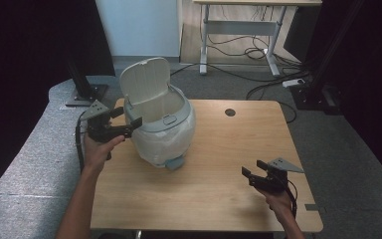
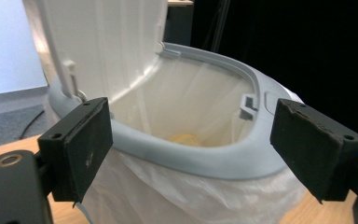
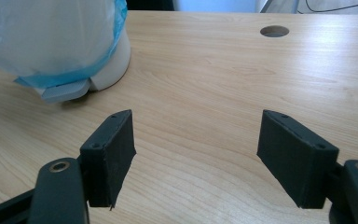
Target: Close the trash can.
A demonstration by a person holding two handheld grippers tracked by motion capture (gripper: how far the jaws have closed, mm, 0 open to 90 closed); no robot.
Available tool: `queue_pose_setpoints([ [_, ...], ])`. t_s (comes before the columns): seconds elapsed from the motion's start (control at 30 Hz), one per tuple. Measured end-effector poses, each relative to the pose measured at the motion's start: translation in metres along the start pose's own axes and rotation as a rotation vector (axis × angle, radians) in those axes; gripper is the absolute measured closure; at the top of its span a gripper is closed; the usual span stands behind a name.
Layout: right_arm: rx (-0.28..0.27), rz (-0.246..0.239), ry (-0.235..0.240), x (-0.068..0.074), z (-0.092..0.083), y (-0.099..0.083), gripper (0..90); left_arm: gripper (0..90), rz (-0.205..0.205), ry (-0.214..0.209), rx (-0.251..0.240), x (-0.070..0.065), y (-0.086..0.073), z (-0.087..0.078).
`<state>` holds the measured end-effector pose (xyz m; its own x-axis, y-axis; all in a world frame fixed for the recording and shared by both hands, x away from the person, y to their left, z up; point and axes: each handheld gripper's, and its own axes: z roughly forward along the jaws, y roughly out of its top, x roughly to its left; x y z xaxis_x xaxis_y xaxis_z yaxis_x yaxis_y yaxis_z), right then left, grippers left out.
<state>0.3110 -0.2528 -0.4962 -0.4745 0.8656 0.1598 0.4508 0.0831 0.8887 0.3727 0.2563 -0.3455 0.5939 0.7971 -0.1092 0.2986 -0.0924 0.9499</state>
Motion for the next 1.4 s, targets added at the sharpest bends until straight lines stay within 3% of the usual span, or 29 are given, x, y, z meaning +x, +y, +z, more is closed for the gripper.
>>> queue_pose_setpoints([
  [0.37,0.015,-0.022,0.012,0.002,0.002,-0.001,25.2,13.0,-0.017,0.021,0.002,0.013,0.013,0.007],
  [0.53,0.02,-0.021,0.014,0.001,0.003,-0.001,25.0,13.2,-0.012,0.038,0.026,0.02,0.017,0.016],
  [1.1,0.036,-0.009,0.011,-0.002,0.006,-0.004,25.0,13.7,-0.023,0.058,0.026,0.043,0.031,0.028],
  [1.4,0.041,-0.003,-0.002,-0.002,0.005,-0.006,25.2,13.6,-0.041,0.02,0.025,0.06,0.039,0.039],
])
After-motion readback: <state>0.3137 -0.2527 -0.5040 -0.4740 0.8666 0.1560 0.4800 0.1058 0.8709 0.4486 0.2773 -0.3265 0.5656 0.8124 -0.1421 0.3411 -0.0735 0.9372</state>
